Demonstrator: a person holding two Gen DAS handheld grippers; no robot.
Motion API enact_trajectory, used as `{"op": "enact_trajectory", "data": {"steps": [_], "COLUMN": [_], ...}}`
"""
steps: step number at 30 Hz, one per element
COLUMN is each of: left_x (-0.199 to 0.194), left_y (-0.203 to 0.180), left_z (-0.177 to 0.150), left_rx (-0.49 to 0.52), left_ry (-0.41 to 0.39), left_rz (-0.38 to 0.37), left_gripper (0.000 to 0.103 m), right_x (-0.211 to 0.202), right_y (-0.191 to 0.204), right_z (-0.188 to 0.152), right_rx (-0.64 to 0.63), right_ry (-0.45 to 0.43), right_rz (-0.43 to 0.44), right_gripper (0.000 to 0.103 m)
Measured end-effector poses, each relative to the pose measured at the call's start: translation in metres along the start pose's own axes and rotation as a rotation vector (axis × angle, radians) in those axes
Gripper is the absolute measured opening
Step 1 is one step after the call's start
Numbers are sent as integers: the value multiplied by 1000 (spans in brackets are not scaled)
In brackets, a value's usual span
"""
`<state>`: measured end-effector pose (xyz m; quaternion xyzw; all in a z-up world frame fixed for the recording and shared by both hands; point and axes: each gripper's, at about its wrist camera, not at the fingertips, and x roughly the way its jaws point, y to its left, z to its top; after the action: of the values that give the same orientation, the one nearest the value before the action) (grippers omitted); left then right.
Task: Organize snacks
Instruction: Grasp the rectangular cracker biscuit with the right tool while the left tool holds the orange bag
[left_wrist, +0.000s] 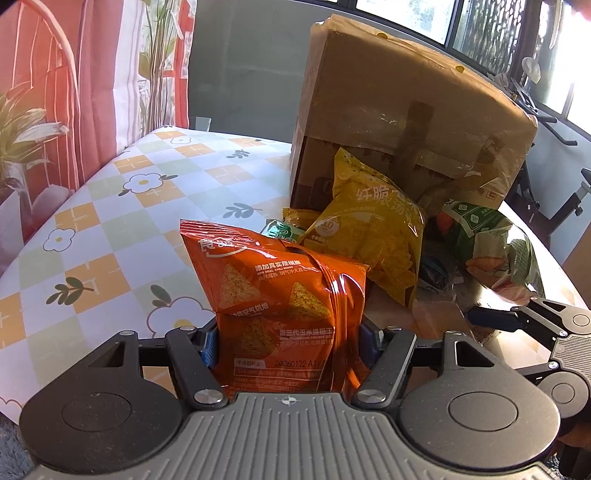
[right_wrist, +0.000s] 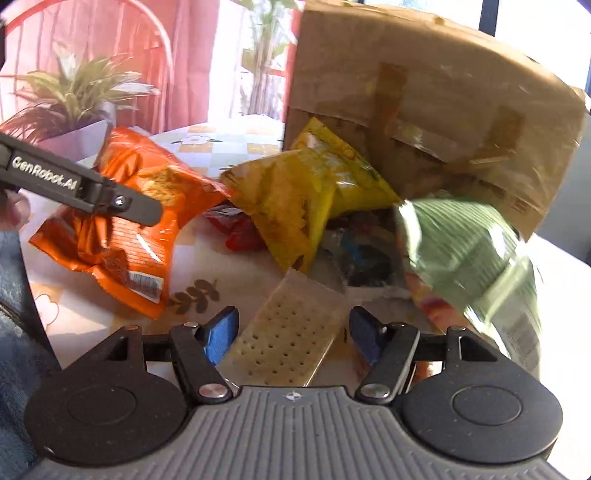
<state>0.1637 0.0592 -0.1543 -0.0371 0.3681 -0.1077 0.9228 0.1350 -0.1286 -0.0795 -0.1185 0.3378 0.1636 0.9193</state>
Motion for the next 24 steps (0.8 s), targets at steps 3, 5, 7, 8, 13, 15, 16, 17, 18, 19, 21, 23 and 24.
{"op": "enact_trajectory", "data": {"steps": [3,5,7,8,13,15,16,17,18,19,21,23,24], "left_x": [3,3,4,5,6,6,6,6,5,4,0,-6,-9], "left_y": [-1,-1,-1,-1,-2,-4,-4,-4,-4,-4,-1,0,0], "left_z": [0,0,0,0,0,-1,-1,-1,-1,-1,-1,0,1], "left_rx": [4,7,8,9,8,8,8,6,3,-2,-22,-37,-42], "left_ry": [9,12,15,16,19,18,18,18,16,12,-1,-21,-33], "left_rz": [-3,-8,-4,0,9,10,10,10,9,4,-13,-26,-29], "left_gripper": [70,70,70,70,70,70,70,70,70,70,70,70,70], "right_x": [0,0,-1,-1,1,1,1,2,1,1,-2,-9,-14], "right_y": [-18,-29,-31,-28,-7,-9,-10,-10,-10,-10,-12,-15,-17], "right_z": [-4,-8,-9,-8,-6,-8,-9,-9,-11,-11,-12,-13,-11], "right_rx": [154,265,279,260,104,112,116,113,107,103,123,156,162], "right_ry": [23,16,2,1,-5,-10,-13,-17,-22,-26,-28,-64,-89], "right_rz": [26,60,66,62,34,45,52,55,57,58,78,109,122], "right_gripper": [68,65,61,58,53,53,53,52,52,51,50,50,49]}}
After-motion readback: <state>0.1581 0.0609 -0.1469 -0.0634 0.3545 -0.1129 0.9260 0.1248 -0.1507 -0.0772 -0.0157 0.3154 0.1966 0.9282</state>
